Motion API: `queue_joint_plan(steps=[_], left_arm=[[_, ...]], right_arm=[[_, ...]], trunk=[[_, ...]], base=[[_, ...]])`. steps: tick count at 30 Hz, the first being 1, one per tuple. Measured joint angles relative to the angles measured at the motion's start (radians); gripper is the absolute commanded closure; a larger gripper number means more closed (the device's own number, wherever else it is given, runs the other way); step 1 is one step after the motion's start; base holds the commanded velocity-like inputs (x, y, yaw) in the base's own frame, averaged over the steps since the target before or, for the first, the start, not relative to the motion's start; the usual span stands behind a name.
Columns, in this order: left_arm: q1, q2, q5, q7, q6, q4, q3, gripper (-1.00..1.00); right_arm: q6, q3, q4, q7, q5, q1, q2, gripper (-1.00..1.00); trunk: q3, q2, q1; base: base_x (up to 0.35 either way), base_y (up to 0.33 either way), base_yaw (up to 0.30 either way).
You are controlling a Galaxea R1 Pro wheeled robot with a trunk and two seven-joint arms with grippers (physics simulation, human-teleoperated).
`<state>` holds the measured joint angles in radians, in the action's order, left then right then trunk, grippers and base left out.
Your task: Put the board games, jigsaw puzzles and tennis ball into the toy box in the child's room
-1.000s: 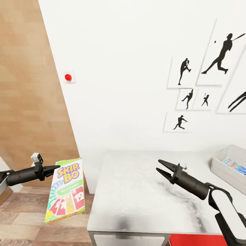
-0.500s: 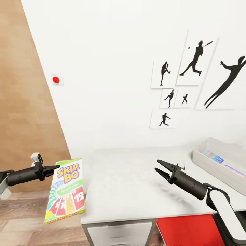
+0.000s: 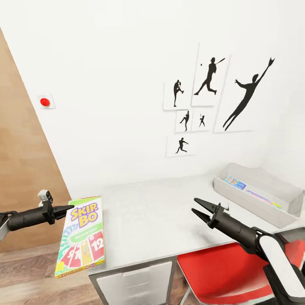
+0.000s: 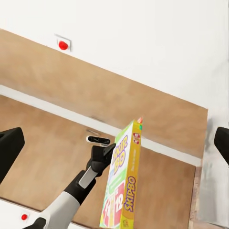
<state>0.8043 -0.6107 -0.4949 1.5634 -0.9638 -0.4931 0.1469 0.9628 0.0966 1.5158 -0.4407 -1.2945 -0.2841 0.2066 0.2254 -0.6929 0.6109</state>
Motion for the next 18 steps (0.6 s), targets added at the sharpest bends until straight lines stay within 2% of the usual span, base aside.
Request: queue_joint_plan(steps=[7, 12, 18], left_arm=[[0.000, -0.002, -0.001, 0.000, 0.000, 0.000, -0.001, 1.00], [0.000, -0.001, -0.001, 0.000, 0.000, 0.000, -0.001, 1.00], [0.000, -0.001, -0.001, 0.000, 0.000, 0.000, -0.001, 1.00]], right_arm=[[-0.004, -0.018, 0.000, 0.002, 0.001, -0.001, -0.001, -1.00], [-0.047, -0.028, 0.000, -0.001, 0.002, 0.000, 0.000, -1.00], [-0.066, -0.062, 0.000, -0.001, 0.004, 0.000, 0.001, -1.00]], trunk=[[-0.022, 0.049, -0.027], [-0.038, 0.084, -0.046], [-0.057, 0.126, -0.069]], base=[[-0.009, 0.000, -0.061], [-0.001, 0.000, -0.005], [0.000, 0.000, 0.000]])
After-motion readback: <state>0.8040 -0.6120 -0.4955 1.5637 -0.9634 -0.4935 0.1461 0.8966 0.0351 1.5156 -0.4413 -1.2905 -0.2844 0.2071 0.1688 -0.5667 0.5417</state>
